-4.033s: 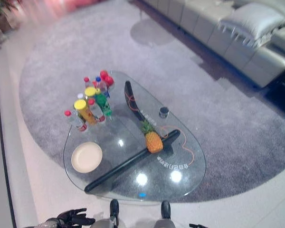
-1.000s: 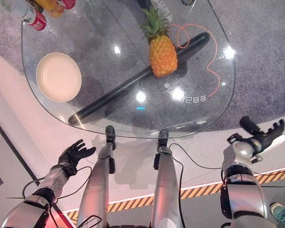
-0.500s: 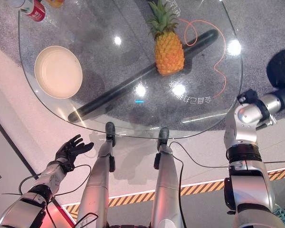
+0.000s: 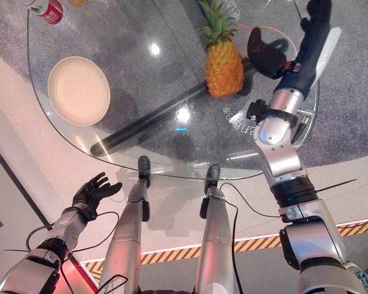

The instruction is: Pick up the fruit to the plate

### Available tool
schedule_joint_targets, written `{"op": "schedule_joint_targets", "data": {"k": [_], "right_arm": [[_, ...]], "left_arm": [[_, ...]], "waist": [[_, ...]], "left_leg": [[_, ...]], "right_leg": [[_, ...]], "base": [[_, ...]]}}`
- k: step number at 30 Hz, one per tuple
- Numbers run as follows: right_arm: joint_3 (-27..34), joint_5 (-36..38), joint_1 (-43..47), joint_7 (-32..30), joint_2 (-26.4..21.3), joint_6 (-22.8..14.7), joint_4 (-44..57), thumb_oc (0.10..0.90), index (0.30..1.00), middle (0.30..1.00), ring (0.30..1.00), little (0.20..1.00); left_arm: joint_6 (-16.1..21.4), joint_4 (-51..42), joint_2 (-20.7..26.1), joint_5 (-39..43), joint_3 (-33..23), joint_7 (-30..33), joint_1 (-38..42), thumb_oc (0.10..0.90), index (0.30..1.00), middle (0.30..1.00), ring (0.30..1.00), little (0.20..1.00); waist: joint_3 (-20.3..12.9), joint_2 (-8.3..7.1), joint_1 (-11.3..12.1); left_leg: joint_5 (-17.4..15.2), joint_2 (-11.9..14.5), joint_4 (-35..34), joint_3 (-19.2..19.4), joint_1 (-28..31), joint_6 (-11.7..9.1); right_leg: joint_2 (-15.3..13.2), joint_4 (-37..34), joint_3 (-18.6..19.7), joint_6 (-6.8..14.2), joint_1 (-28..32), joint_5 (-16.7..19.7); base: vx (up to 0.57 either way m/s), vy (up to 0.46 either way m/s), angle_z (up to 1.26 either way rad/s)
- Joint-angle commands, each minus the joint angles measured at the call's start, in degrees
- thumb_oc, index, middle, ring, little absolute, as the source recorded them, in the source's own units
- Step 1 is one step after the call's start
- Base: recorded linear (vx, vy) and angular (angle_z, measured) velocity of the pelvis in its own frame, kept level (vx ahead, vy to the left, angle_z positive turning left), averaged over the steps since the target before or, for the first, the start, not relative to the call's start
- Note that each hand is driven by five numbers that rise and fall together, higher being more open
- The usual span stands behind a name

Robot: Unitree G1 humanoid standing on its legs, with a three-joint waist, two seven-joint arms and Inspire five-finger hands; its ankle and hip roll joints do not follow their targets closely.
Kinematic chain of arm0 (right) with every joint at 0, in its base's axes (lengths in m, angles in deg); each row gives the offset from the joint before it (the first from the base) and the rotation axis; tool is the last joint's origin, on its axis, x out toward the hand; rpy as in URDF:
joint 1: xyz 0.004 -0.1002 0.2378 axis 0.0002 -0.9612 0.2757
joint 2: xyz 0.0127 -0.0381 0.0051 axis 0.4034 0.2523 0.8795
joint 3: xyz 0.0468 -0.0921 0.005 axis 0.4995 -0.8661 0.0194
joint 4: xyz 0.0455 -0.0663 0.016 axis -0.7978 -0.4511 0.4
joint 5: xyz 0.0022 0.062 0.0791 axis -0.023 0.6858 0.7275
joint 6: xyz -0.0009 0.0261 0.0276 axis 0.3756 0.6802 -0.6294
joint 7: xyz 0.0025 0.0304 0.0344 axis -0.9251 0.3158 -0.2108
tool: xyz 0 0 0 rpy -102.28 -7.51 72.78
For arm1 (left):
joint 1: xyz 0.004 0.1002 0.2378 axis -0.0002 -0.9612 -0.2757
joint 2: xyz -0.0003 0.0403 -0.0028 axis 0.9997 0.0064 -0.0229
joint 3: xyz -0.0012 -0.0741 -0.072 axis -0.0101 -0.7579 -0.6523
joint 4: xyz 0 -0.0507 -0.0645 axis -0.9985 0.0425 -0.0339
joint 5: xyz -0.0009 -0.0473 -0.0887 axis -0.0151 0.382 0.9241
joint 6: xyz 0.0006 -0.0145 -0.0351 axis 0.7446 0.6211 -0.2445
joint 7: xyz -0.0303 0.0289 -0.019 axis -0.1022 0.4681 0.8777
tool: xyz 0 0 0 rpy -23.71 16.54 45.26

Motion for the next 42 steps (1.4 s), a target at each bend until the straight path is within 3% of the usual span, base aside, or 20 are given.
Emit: {"op": "schedule_joint_targets", "data": {"k": [1, 13, 23, 30, 42], "right_arm": [[1.1, -3.3, 3.5, 1.7, -1.8, -1.4, 8.8, 0.8, 0.9, 0.9, 0.9, 0.9], [-1.3, -4.8, 4.2, 3.5, 1.4, 4.8, 11.9, 0.8, 0.9, 0.9, 0.9, 0.9], [-2.0, -3.3, 3.3, 2.6, 2.9, 6.8, 10.5, 0.8, 0.9, 0.9, 0.9, 0.9], [-2.7, -2.7, 3.7, -0.6, 3.0, 10.7, 6.3, 0.8, 0.9, 0.9, 0.9, 0.9], [-3.6, -1.3, 5.0, -3.8, 2.9, 13.9, -0.7, 0.8, 0.9, 0.9, 0.9, 0.9]], "left_arm": [[2.1, 1.3, -0.7, -2.0, -1.1, 0.6, -3.1, 0.8, 0.9, 0.9, 0.9, 0.9], [2.0, -0.1, -3.1, -3.2, -0.3, 1.5, -4.0, 0.8, 0.9, 0.9, 0.9, 0.9], [2.0, -0.2, -3.7, -3.2, 0.3, 1.8, -4.1, 0.8, 0.9, 0.9, 0.9, 0.9], [1.6, 0.1, -3.9, -2.6, 1.1, 2.0, -3.4, 0.8, 0.9, 0.9, 0.9, 0.9], [1.8, 0.3, -3.9, -2.3, 2.0, 1.9, -3.1, 0.8, 0.9, 0.9, 0.9, 0.9]], "waist": [[-0.7, 0.1, -0.1], [-0.7, 1.05, 0.3], [-0.7, 1.33, 0.4], [-0.7, 1.65, 0.4], [-0.7, 2.13, 0.9]], "left_leg": [[-5.6, -4.2, 5.6, 0.7, -0.2, 2.9], [-4.8, -4.3, 5.0, 1.1, 0.0, 3.0], [-4.2, -4.3, 4.6, 1.4, -0.1, 3.0], [-4.0, -4.3, 4.5, 1.4, -0.3, 3.0], [-3.9, -4.4, 4.5, 1.4, -0.8, 3.1]], "right_leg": [[3.0, -9.9, -4.5, -1.9, 3.3, 6.5], [2.9, -9.4, -4.5, -2.2, 2.9, 6.5], [3.0, -9.1, -4.7, -2.2, 2.5, 6.8], [3.0, -9.0, -4.7, -2.2, 2.2, 7.0], [2.9, -8.8, -4.8, -2.2, 1.5, 7.2]], "base": [[0.0, 0.0, 0.0], [0.0, 0.004, 0.01], [0.0, 0.0, 0.0], [0.0, 0.0, 0.0], [0.0, 0.0, 0.0]]}}
